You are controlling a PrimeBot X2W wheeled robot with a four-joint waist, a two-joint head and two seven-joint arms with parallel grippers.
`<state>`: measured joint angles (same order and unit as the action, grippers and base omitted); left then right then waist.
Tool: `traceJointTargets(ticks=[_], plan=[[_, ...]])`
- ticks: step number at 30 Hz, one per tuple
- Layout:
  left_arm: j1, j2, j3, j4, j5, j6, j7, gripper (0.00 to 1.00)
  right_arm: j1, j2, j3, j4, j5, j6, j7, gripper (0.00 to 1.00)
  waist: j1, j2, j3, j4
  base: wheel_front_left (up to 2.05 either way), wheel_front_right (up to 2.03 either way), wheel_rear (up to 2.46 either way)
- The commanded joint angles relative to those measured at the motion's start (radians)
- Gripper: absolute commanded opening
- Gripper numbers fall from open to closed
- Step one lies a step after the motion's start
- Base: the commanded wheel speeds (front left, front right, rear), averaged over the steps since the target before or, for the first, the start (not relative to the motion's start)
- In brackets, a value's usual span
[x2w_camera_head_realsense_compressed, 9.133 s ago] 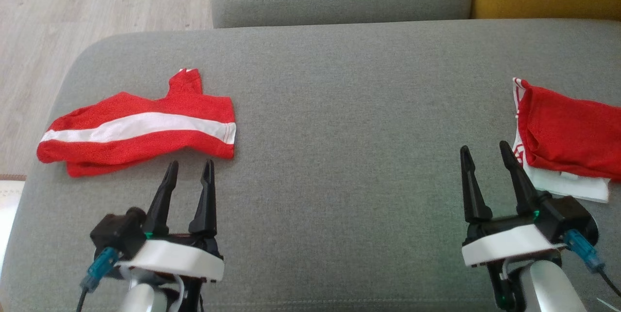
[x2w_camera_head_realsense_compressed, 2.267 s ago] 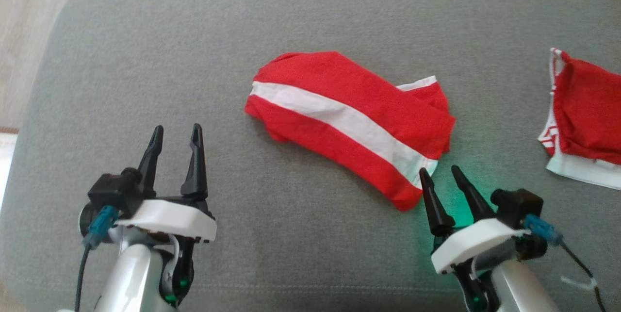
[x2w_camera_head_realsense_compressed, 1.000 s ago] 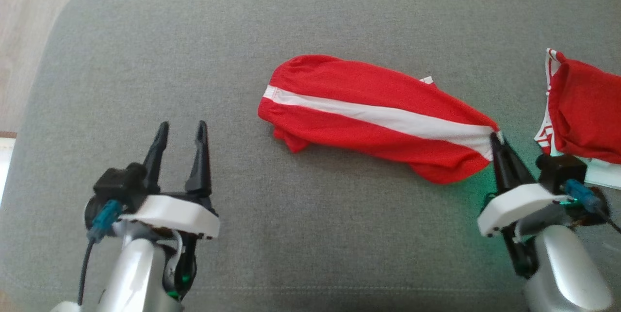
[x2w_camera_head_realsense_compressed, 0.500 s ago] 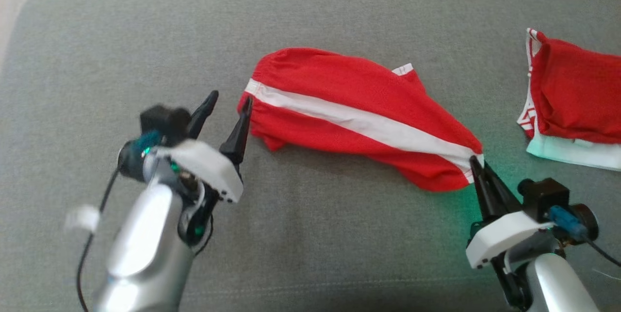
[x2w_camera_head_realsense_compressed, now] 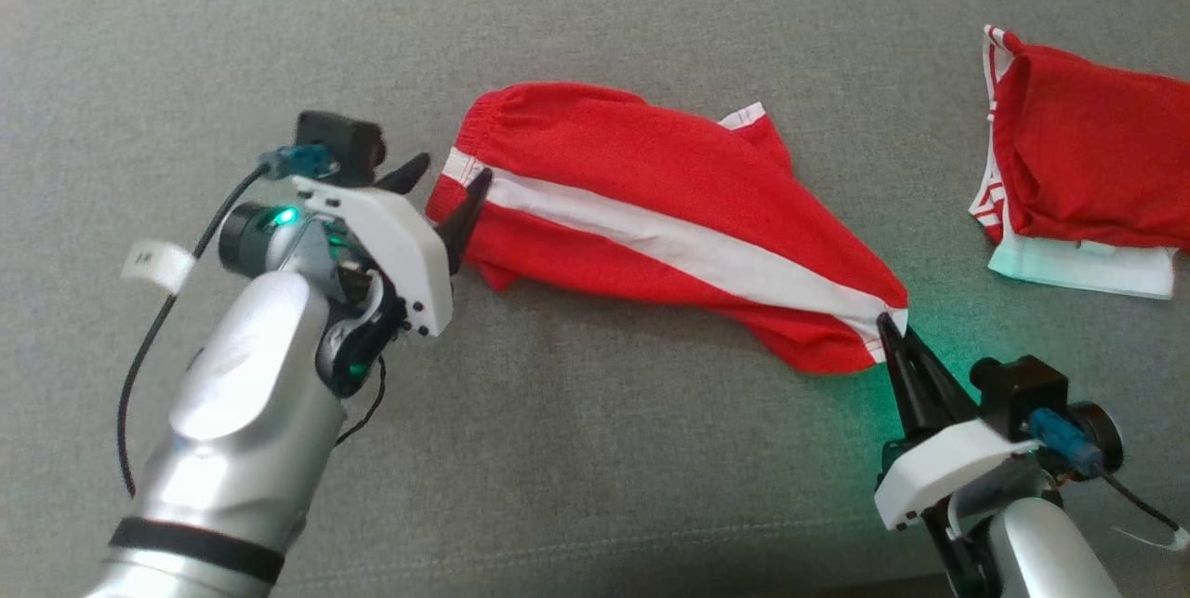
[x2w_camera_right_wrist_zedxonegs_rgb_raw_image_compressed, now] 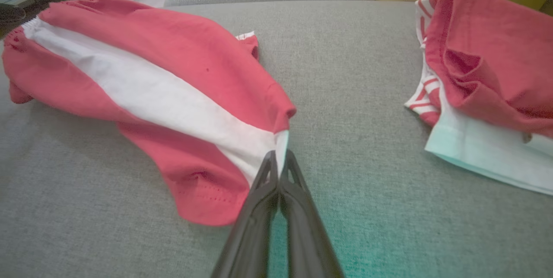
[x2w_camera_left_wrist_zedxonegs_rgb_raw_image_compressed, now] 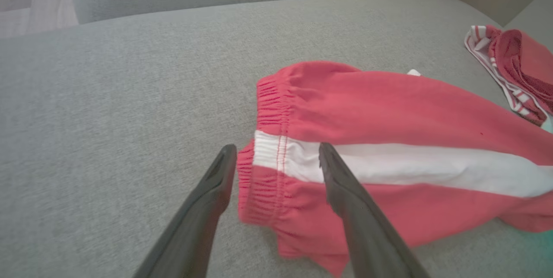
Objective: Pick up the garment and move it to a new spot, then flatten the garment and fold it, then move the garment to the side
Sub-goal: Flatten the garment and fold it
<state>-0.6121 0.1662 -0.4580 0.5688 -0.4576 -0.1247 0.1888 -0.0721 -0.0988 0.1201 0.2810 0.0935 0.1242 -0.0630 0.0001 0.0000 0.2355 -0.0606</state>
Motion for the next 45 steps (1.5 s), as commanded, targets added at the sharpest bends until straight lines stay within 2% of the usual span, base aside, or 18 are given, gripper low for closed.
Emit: traceJointTargets(ticks=[1, 13, 15, 16, 25, 30, 39, 45], plan=[[-0.061, 0.038, 0.012, -0.026, -0.011, -0.006, 0.002, 1.00, -0.020, 0.000, 0.020, -0.020, -0.010, 0.007, -0.011, 0.00, -0.0001, 0.0000, 0.005, -0.003, 0.00, 0.00, 0.00], [-0.127, 0.065, -0.090, 0.035, -0.087, -0.006, 0.004, 0.99, -0.032, 0.008, 0.015, -0.002, -0.030, 0.007, -0.019, 0.00, -0.0001, 0.0000, 0.018, -0.016, 0.00, 0.00, 0.00], [-0.131, 0.067, -0.100, 0.041, -0.097, -0.006, -0.004, 0.31, -0.033, 0.008, 0.013, 0.000, -0.031, 0.007, -0.020, 0.00, -0.0001, 0.0000, 0.017, -0.017, 0.00, 0.00, 0.00], [-0.133, 0.069, -0.104, 0.044, -0.099, -0.006, -0.011, 0.01, -0.034, 0.008, 0.012, 0.002, -0.031, 0.007, -0.020, 0.00, -0.0001, 0.0000, 0.016, -0.017, 0.00, 0.00, 0.00], [-0.143, 0.074, -0.138, 0.058, -0.112, -0.006, -0.066, 0.00, -0.037, 0.009, -0.001, 0.006, -0.032, 0.007, -0.025, 0.00, -0.0001, 0.0000, -0.005, -0.007, 0.00, 0.00, 0.00], [-0.145, 0.085, -0.131, 0.029, -0.118, -0.006, -0.117, 0.00, -0.080, 0.004, -0.006, -0.033, 0.013, 0.007, -0.039, 0.00, -0.0001, 0.0000, -0.043, 0.001, 0.00, 0.00, 0.00], [-0.177, 0.124, -0.087, -0.112, -0.121, 0.009, -0.188, 0.00, -0.304, -0.080, 0.011, -0.160, 0.069, 0.007, -0.038, 0.00, -0.0001, 0.0000, -0.136, 0.004, 0.00, 0.00, 0.00], [-0.210, 0.134, -0.031, -0.248, -0.142, 0.051, -0.211, 0.00, -0.508, -0.123, 0.048, -0.161, 0.101, 0.007, -0.024, 0.00, -0.0001, 0.0000, -0.209, 0.009, 0.00, 0.00, 0.00]])
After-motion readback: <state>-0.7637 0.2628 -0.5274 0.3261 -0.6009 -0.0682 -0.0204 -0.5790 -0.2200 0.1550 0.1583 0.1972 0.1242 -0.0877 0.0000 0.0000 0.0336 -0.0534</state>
